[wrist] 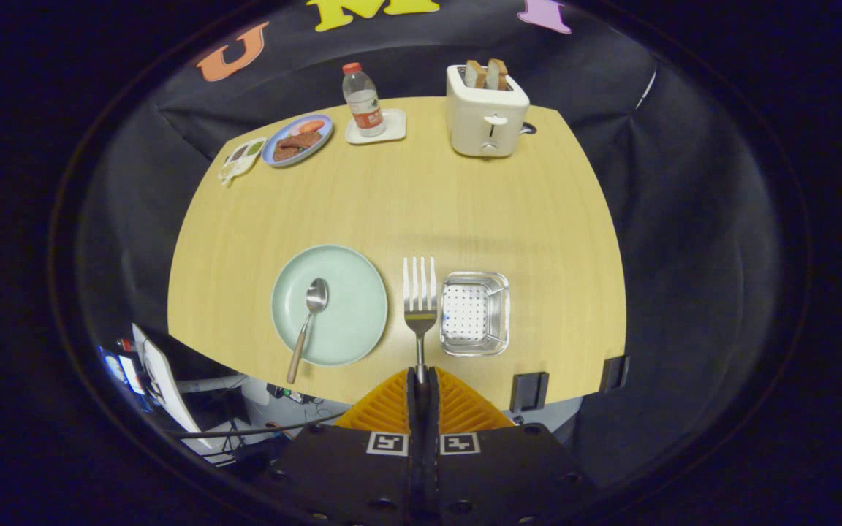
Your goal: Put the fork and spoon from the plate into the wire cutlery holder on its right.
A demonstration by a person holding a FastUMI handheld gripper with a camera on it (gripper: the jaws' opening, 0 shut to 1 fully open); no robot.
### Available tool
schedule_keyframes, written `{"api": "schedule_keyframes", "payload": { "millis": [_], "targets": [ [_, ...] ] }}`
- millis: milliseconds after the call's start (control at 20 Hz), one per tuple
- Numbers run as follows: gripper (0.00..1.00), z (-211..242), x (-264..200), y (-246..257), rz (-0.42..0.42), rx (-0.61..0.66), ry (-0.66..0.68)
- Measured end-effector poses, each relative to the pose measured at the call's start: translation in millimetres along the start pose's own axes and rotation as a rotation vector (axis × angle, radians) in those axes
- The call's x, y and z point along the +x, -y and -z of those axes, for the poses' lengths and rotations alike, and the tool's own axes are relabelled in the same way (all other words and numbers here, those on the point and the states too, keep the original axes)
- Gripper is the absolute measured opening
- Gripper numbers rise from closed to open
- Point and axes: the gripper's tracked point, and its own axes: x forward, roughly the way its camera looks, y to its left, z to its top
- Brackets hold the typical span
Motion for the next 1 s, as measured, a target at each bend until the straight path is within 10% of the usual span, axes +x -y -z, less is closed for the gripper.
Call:
{"api": "schedule_keyframes", "payload": {
  "millis": [1000],
  "targets": [
    [0.02, 8.0, 54.9, 44.3, -0.040, 0.236, -0.425]
  ]
}}
